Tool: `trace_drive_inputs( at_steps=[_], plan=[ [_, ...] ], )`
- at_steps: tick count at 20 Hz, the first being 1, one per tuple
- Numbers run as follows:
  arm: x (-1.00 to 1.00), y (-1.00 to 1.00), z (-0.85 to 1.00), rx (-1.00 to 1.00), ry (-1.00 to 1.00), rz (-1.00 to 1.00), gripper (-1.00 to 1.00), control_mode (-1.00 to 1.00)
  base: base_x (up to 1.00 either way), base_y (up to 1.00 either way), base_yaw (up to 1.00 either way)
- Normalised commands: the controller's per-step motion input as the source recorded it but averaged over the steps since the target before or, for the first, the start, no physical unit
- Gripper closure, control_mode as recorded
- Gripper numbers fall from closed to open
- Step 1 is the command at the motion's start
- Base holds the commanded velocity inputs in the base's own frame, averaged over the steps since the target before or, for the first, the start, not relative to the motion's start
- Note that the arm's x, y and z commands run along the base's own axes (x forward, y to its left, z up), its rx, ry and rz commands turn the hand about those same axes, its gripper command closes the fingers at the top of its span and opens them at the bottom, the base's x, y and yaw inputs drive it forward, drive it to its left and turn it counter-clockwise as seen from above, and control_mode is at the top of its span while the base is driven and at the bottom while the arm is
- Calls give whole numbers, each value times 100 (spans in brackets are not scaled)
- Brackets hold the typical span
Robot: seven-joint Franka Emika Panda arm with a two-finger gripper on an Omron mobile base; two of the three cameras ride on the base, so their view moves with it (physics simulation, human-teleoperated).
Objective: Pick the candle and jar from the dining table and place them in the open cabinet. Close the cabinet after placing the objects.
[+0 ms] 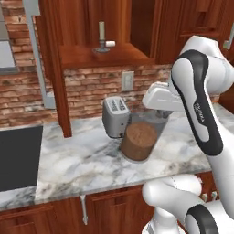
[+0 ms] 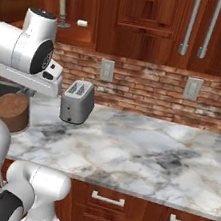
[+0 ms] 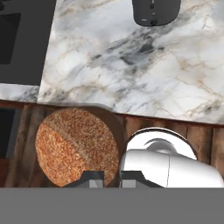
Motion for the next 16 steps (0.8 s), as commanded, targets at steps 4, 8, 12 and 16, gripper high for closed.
trace_drive_inputs(
  at_steps=[4,8,12,16],
  plan=[
    [0,0,0,0,0,0,100,100,0,0,-40],
    [0,0,0,0,0,0,100,100,6,3,-33],
    [0,0,0,0,0,0,100,100,16,32,-9],
    [0,0,0,0,0,0,100,100,0,33,0]
  ],
)
